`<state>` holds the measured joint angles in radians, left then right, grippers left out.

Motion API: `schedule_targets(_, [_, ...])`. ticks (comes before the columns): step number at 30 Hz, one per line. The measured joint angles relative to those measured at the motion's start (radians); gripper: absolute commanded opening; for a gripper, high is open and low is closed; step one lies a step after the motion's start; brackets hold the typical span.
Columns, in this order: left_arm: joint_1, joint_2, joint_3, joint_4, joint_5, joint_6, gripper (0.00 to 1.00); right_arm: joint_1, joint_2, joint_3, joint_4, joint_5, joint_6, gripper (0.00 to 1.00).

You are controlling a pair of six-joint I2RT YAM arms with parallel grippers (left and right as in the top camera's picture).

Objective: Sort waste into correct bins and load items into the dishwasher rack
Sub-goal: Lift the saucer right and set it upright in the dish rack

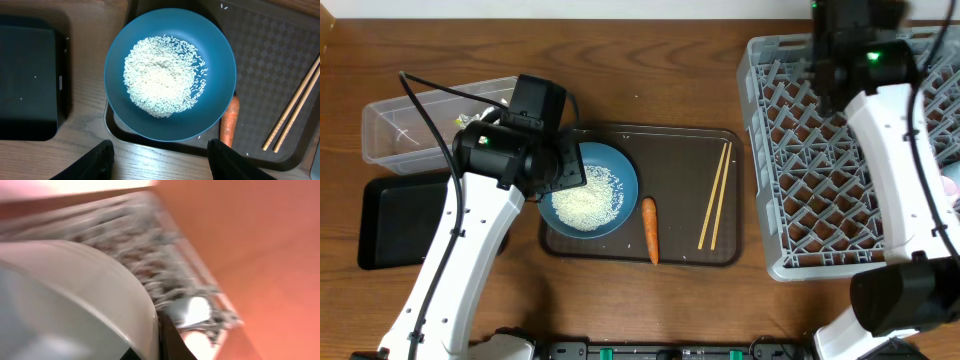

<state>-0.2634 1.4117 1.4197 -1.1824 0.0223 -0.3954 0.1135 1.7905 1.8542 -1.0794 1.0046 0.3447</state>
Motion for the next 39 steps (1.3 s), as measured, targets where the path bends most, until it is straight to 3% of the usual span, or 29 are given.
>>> schedule_targets(6, [0.0, 0.0, 0.0, 0.0, 0.0, 0.0, 0.61, -0.116, 0.012, 0.0, 0.089, 0.171, 0.078, 0.01])
schedule_targets(16, [0.0, 0.0, 0.0, 0.006, 0.0, 0.0, 0.61, -0.29, 0.19, -0.001, 0.257, 0.226, 0.044, 0.01])
schedule_targets(28, [0.0, 0.0, 0.0, 0.012, 0.0, 0.0, 0.61, -0.36, 0.399, -0.004, 0.647, 0.247, -0.259, 0.01])
schedule_targets(39, [0.0, 0.0, 0.0, 0.012, 0.0, 0.0, 0.61, -0.375, 0.493, -0.004, 0.745, 0.251, -0.408, 0.01])
